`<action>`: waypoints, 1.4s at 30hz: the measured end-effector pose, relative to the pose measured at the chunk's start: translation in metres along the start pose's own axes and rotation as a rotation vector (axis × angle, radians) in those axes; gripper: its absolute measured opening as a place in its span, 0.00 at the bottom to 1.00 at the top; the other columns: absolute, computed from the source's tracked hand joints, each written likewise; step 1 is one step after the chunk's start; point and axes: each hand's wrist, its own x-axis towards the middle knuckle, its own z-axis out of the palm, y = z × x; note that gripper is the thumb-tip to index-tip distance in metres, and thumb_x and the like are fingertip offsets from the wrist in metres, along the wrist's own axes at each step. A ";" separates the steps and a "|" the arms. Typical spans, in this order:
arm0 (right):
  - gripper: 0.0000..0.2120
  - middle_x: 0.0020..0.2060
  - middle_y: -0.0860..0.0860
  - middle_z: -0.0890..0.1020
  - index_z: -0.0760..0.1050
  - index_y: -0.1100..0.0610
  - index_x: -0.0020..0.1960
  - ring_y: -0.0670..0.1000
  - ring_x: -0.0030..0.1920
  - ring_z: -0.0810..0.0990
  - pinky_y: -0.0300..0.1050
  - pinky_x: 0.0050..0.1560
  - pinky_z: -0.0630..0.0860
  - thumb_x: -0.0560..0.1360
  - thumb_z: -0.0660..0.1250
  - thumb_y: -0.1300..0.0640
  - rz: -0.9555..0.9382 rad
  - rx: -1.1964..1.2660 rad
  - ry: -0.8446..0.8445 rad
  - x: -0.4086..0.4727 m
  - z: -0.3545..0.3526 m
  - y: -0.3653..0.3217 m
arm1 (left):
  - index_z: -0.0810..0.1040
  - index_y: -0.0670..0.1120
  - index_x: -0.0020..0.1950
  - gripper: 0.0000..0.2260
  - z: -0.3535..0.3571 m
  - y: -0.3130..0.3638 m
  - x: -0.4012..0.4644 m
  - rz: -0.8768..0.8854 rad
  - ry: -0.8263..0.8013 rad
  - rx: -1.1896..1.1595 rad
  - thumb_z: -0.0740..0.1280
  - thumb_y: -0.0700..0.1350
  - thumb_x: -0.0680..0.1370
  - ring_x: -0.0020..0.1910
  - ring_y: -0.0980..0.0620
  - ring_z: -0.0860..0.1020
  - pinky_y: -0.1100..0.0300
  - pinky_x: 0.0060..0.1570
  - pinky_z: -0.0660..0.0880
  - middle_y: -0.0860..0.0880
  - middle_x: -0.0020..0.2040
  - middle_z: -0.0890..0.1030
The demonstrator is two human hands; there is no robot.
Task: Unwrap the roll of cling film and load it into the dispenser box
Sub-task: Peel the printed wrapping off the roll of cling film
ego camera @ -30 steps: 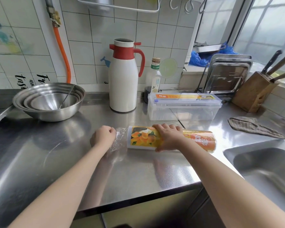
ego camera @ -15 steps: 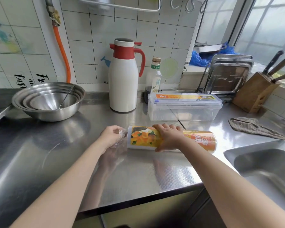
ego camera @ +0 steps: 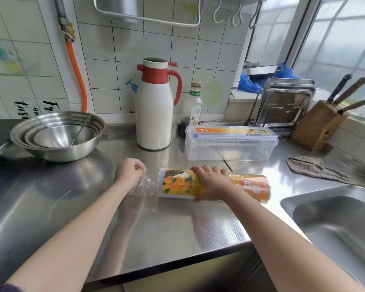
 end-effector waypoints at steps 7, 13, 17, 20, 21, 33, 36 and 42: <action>0.45 0.69 0.52 0.65 0.51 0.45 0.74 0.59 0.69 0.63 0.61 0.68 0.56 0.64 0.71 0.39 -0.007 0.003 -0.018 -0.003 0.000 -0.001 | 0.82 0.44 0.47 0.13 0.002 0.009 -0.013 -0.027 0.140 0.135 0.59 0.33 0.74 0.50 0.39 0.79 0.52 0.51 0.77 0.41 0.49 0.83; 0.47 0.70 0.53 0.66 0.51 0.46 0.75 0.58 0.70 0.63 0.61 0.70 0.55 0.64 0.72 0.39 -0.002 0.022 0.015 -0.007 -0.001 -0.001 | 0.78 0.42 0.58 0.17 -0.005 0.032 -0.034 0.083 0.271 0.075 0.56 0.31 0.76 0.57 0.42 0.76 0.53 0.54 0.72 0.43 0.57 0.80; 0.51 0.71 0.57 0.64 0.50 0.53 0.77 0.60 0.71 0.64 0.56 0.72 0.56 0.64 0.73 0.38 -0.012 0.095 0.057 -0.013 -0.002 0.006 | 0.77 0.42 0.61 0.15 0.001 0.057 -0.054 0.439 0.042 0.123 0.56 0.35 0.79 0.62 0.45 0.73 0.56 0.60 0.68 0.44 0.60 0.78; 0.45 0.72 0.58 0.64 0.55 0.56 0.75 0.61 0.71 0.64 0.55 0.71 0.59 0.68 0.67 0.34 0.107 0.190 0.015 -0.024 -0.012 0.027 | 0.74 0.45 0.65 0.15 0.017 0.079 -0.065 0.557 -0.163 0.198 0.60 0.43 0.79 0.66 0.46 0.70 0.56 0.66 0.65 0.46 0.65 0.76; 0.41 0.72 0.58 0.66 0.59 0.56 0.74 0.60 0.70 0.65 0.55 0.71 0.60 0.71 0.62 0.33 0.171 0.193 0.007 -0.028 -0.015 0.038 | 0.72 0.46 0.67 0.17 0.023 0.086 -0.068 0.569 -0.217 0.226 0.61 0.46 0.79 0.67 0.47 0.69 0.55 0.67 0.65 0.46 0.66 0.74; 0.23 0.53 0.63 0.80 0.72 0.67 0.59 0.61 0.49 0.81 0.52 0.51 0.77 0.78 0.59 0.47 0.706 0.947 0.243 -0.073 0.000 0.136 | 0.54 0.49 0.77 0.41 0.087 0.143 -0.082 0.741 -0.475 0.690 0.67 0.63 0.71 0.74 0.47 0.58 0.51 0.73 0.54 0.47 0.76 0.61; 0.20 0.46 0.61 0.79 0.74 0.65 0.53 0.58 0.40 0.79 0.49 0.47 0.74 0.78 0.58 0.47 0.731 1.254 0.249 -0.076 0.013 0.142 | 0.55 0.49 0.76 0.41 0.096 0.145 -0.079 0.757 -0.465 0.765 0.69 0.61 0.70 0.72 0.45 0.62 0.50 0.72 0.58 0.46 0.74 0.64; 0.28 0.48 0.61 0.79 0.75 0.66 0.58 0.57 0.47 0.77 0.50 0.54 0.72 0.80 0.53 0.42 0.615 1.563 0.213 -0.072 0.027 0.144 | 0.52 0.49 0.76 0.43 0.117 0.117 -0.084 0.797 -0.255 0.869 0.69 0.61 0.68 0.67 0.44 0.67 0.48 0.67 0.61 0.46 0.70 0.66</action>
